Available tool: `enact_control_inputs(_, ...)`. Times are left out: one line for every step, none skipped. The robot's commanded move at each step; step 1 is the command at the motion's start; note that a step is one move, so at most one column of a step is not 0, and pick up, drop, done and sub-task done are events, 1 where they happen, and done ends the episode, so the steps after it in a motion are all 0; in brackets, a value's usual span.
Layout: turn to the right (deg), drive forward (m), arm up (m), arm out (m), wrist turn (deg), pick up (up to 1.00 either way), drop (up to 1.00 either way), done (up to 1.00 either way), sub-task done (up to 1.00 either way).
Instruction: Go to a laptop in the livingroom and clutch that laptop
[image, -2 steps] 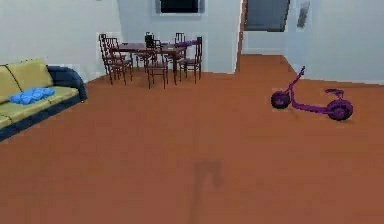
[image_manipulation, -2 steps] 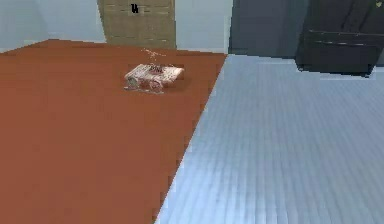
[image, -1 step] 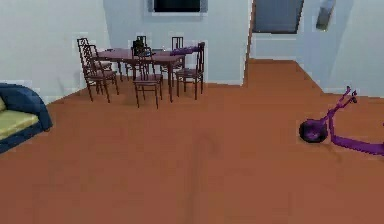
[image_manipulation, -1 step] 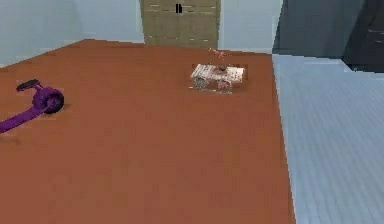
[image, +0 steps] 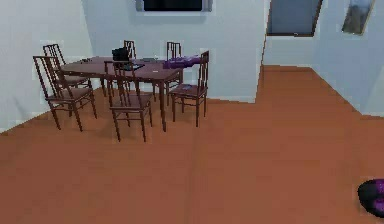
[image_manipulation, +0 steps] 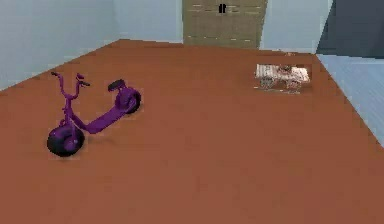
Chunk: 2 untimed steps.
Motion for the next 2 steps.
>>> enact_control_inputs(0.0,1.0,0.0,0.0,0.0,0.0,0.0,0.0,0.0)
enact_control_inputs(0.0,0.7,0.0,0.0,0.0,0.0,0.0,0.0,0.0)
